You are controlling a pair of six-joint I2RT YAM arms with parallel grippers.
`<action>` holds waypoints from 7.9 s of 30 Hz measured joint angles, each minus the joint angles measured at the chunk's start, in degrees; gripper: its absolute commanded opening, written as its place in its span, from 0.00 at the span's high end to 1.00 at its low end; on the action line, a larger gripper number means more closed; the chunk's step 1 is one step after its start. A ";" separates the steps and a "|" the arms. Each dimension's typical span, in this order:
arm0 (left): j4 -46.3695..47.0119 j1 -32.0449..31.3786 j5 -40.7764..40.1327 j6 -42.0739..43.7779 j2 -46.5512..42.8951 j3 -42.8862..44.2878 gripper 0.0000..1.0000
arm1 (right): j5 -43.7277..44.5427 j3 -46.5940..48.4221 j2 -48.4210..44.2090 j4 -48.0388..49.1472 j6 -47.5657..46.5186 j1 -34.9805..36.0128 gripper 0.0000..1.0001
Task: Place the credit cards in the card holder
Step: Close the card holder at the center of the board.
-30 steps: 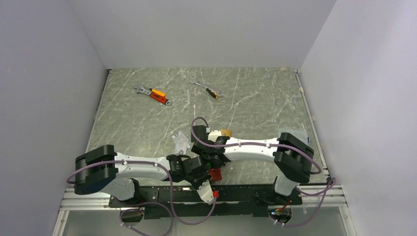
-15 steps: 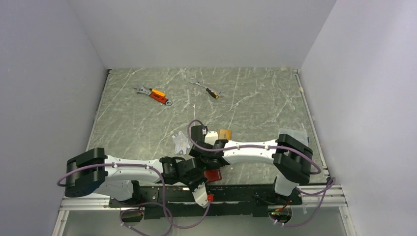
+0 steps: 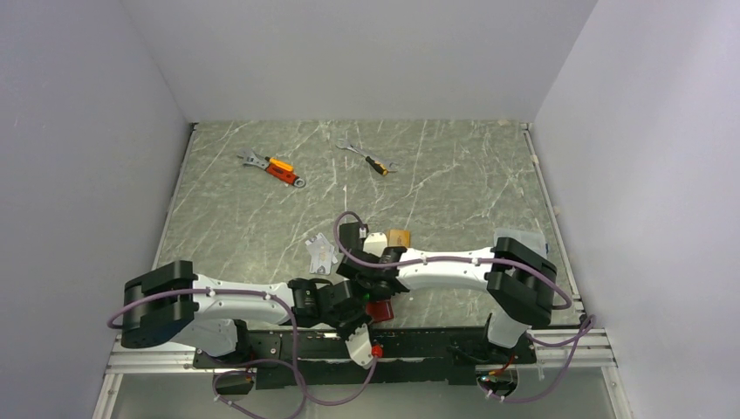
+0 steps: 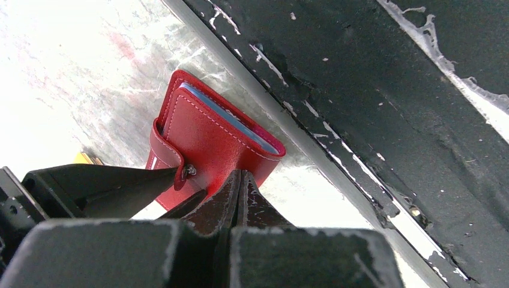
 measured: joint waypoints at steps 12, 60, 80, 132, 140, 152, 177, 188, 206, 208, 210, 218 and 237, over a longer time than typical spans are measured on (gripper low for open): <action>-1.14 0.00 0.37 0.79 1.86 1.64 1.00 | -1.64 0.31 -0.92 -1.05 -0.63 -0.96 0.64; -13.18 5.51 5.51 0.92 -0.46 3.65 1.00 | -6.23 1.79 -7.89 -9.22 -1.60 -2.82 0.67; -14.71 5.57 5.29 0.76 -1.16 3.78 1.00 | -6.45 1.16 -6.51 -9.27 -1.68 -3.85 0.81; -10.93 5.49 3.98 0.81 0.31 2.97 1.00 | -10.60 -5.05 -7.69 4.20 -2.03 -4.07 1.00; -10.93 5.44 3.96 0.94 0.31 2.97 1.00 | -9.33 -6.25 -7.82 5.81 -0.31 -4.35 1.00; -10.93 5.44 3.96 0.94 0.31 2.97 1.00 | -9.62 -7.96 -8.20 8.63 1.03 -4.42 1.00; -10.69 5.51 3.96 0.90 0.17 2.86 1.00 | -11.26 -15.78 -12.59 15.72 5.75 -4.68 1.00; -10.38 5.79 3.19 0.87 -0.22 2.60 1.00 | -17.27 -19.41 -14.19 20.79 5.64 -8.48 1.00; -10.58 5.77 2.84 0.87 -1.22 2.58 1.00 | -27.17 -19.87 -10.67 23.87 3.74 -13.51 1.00; -10.73 5.77 2.80 0.90 -1.44 2.58 1.00 | -28.00 -20.63 -10.67 24.92 3.80 -13.90 1.00; -10.99 5.77 2.64 0.90 -1.62 2.58 1.00 | -28.65 -21.11 -10.56 25.94 3.82 -14.23 1.00; -12.55 5.97 2.19 0.90 -2.49 2.58 1.00 | -30.82 -21.51 -9.16 27.91 3.87 -15.50 1.00; -25.59 30.75 6.60 -6.12 -14.10 12.04 0.01 | -28.33 -20.41 -11.23 26.25 -0.22 -16.83 0.96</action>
